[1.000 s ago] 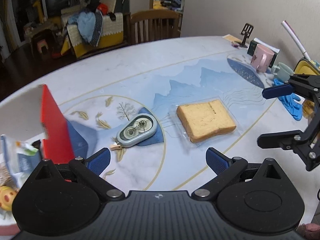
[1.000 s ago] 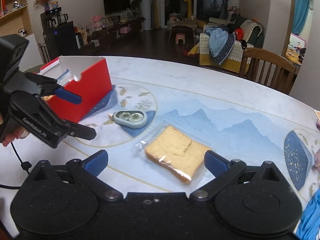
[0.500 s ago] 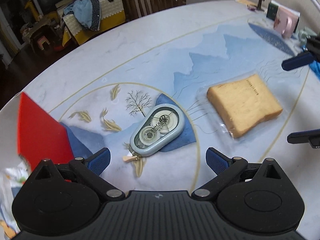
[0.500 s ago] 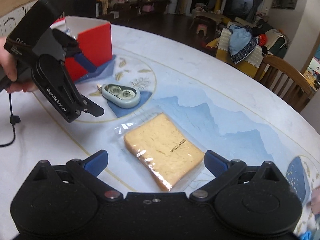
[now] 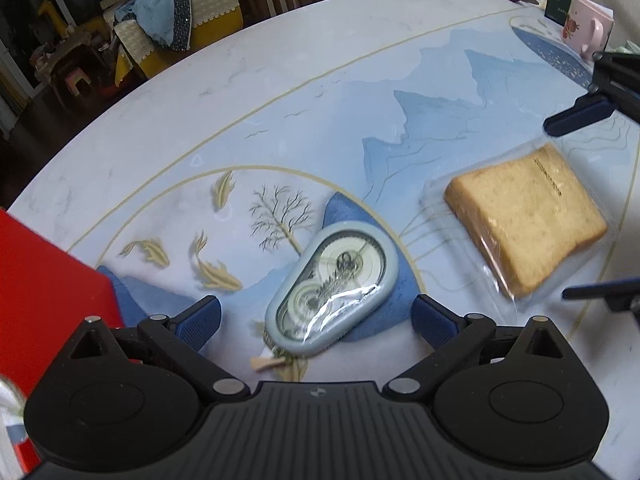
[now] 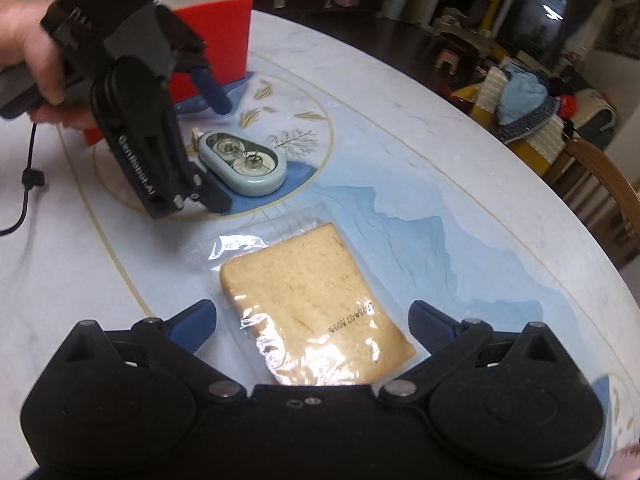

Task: Organize objects
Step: 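Grasp the tape roller with the left tool while the right tool grasps the bread packet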

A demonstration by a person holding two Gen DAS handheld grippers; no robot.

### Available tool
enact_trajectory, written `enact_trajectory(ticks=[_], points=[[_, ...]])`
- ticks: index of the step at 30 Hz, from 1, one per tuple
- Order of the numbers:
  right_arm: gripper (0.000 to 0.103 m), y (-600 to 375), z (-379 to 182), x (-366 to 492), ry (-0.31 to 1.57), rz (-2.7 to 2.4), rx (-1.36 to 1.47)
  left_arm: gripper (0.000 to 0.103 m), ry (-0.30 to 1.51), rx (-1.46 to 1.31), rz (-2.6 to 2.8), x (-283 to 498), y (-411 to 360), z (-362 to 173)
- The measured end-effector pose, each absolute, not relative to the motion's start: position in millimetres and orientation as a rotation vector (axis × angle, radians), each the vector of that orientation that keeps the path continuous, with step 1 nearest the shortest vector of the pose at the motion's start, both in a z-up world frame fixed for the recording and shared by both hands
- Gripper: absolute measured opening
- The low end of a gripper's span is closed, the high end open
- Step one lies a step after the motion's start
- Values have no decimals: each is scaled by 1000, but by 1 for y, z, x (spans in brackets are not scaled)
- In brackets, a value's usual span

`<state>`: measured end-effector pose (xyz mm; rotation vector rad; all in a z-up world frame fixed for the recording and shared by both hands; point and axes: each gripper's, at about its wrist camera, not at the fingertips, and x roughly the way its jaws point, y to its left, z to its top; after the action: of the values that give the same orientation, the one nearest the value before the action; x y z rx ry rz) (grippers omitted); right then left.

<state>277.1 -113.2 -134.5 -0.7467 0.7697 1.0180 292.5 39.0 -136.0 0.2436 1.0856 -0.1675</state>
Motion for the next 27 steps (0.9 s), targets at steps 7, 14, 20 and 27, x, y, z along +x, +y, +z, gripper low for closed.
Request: enact_trajectory(ticks=[7, 14, 20, 27], points=[[103, -112, -145, 288, 802, 1042, -723, 99, 1089, 209, -198, 301, 37, -136], [103, -115, -147, 288, 813, 1040, -692, 76, 1074, 148, -228, 300, 39, -133], [97, -117, -145, 284, 826, 996, -656, 66, 1067, 148, -219, 298, 36, -131], [88, -126, -140, 270, 855, 909, -575, 60, 1050, 125, -185, 285, 32, -129]])
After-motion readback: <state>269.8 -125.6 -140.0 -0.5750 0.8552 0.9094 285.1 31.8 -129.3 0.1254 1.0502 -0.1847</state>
